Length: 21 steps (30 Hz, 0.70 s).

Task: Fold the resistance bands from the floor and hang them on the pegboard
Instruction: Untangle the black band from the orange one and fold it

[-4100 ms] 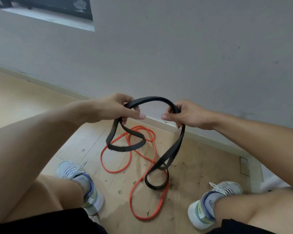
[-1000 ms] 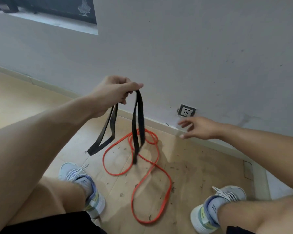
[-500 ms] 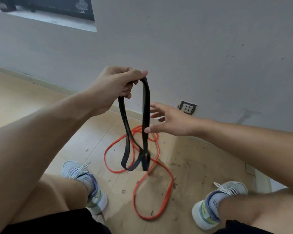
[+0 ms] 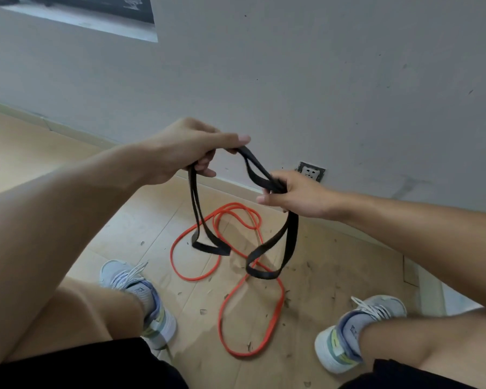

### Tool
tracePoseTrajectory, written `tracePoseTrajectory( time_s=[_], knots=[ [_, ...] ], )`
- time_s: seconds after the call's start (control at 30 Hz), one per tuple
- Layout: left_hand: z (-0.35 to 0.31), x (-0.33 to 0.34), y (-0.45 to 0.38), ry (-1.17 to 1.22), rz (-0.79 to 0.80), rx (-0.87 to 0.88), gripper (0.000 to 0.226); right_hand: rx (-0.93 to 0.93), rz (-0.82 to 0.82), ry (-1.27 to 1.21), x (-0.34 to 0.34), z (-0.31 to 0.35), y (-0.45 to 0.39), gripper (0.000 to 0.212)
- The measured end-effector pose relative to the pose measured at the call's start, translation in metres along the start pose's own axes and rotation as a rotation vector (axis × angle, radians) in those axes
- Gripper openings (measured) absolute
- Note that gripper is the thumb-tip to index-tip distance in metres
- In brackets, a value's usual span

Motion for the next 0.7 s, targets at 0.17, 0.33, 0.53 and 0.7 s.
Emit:
tracePoseTrajectory(
  time_s=[0.17,0.33,0.53,0.7],
  knots=[
    [-0.002,0.003,-0.005,0.096,-0.157,0.102,0.028,0.003,0.07,-0.031,-0.002,-0.003,-0.001,0.029],
    [-0.002,-0.01,-0.017,0.53,-0.382,0.137,0.012,0.117,0.138,0.101,-0.007,-0.023,0.0,0.022],
    [0.032,-0.041,-0.031,0.544,-0.565,-0.076,0.009,0.295,0.209,0.125,-0.028,-0.056,0.013,0.02],
    [0.048,-0.045,-0.044,0.486,-0.578,-0.078,0.018,0.398,0.175,0.059,-0.038,-0.065,0.022,0.026]
  ],
)
Point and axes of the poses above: each hand's wrist, its own y-axis away from the middle knuckle, its own x-axis out of the palm, z = x × y, the point moved 1 cm from there along -y, towards the middle knuckle, and after that the axes turned 2 degrees about -x, right-handed, at the moved point
